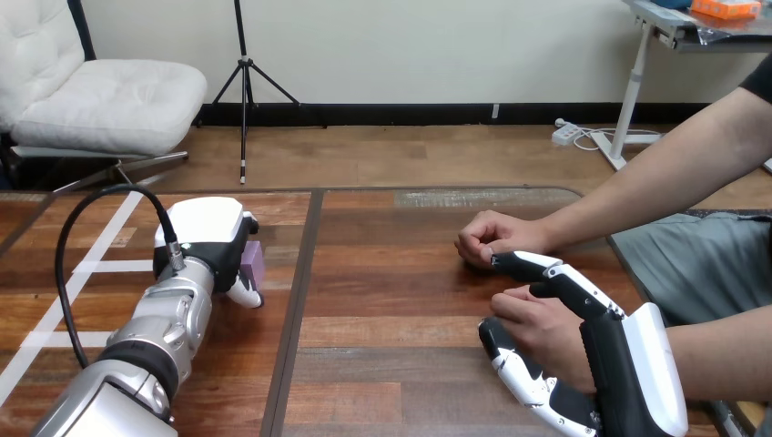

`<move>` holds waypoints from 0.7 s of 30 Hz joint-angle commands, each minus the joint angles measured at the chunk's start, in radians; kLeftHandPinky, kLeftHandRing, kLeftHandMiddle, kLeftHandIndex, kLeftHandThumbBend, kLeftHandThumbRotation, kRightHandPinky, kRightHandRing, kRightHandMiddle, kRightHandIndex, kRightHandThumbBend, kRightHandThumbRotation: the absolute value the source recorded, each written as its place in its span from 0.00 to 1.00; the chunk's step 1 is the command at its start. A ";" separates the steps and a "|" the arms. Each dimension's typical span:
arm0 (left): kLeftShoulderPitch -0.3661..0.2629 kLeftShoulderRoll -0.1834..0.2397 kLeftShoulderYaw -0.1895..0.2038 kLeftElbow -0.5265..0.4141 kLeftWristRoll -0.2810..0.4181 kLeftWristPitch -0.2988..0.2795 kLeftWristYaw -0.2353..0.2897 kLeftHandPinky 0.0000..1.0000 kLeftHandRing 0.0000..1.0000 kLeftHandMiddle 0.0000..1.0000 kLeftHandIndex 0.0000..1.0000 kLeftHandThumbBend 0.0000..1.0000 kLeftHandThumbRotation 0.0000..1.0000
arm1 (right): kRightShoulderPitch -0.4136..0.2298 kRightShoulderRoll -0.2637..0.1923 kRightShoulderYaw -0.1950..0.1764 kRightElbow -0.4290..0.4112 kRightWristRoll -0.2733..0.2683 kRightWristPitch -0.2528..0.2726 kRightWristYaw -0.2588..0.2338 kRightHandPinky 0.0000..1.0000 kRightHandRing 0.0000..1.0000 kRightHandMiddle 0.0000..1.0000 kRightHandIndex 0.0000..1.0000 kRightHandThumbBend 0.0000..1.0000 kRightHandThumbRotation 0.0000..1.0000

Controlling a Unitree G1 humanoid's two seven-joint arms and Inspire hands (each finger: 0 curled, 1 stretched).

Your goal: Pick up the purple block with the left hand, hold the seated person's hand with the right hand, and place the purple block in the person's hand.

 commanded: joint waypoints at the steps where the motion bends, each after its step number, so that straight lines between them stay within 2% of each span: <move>1: -0.044 0.000 -0.017 -0.005 0.015 0.006 0.013 0.75 0.81 0.84 0.83 0.78 0.14 | -0.035 0.000 -0.005 -0.055 0.008 -0.001 0.002 0.68 0.74 0.74 0.72 0.46 0.50; 13: -0.041 0.006 -0.019 -0.007 0.017 0.000 0.036 0.78 0.81 0.85 0.84 0.80 0.19 | -0.035 0.001 -0.002 -0.049 0.018 -0.003 0.010 0.68 0.74 0.74 0.72 0.46 0.49; 21: -0.041 0.007 -0.010 -0.006 0.010 0.001 0.035 0.76 0.80 0.85 0.84 0.79 0.20 | -0.037 0.004 0.001 -0.044 0.020 -0.004 0.010 0.68 0.73 0.74 0.72 0.46 0.49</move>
